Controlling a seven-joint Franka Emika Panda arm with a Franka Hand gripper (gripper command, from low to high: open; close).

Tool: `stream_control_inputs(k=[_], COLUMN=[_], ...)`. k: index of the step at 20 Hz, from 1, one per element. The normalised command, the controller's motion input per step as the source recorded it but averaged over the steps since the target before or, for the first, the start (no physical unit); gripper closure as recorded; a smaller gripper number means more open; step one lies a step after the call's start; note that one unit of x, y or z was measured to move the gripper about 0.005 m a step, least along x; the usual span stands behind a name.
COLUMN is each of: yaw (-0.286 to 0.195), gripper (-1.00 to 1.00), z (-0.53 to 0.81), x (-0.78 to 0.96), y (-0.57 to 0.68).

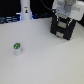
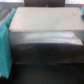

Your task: Open the kcup holder, insert the kcup into the holder, and close the kcup holder

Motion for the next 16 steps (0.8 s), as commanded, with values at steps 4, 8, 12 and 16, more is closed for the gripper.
stream_control_inputs(k=[4,8,12,16], yaw=[-0.079,-0.077,-0.078,-0.077], gripper=[1.0,1.0,1.0,1.0], z=[0.28,0.26,0.28,0.26], x=[0.9,0.91,0.9,0.91], y=[-0.18,-0.18,-0.18,-0.18])
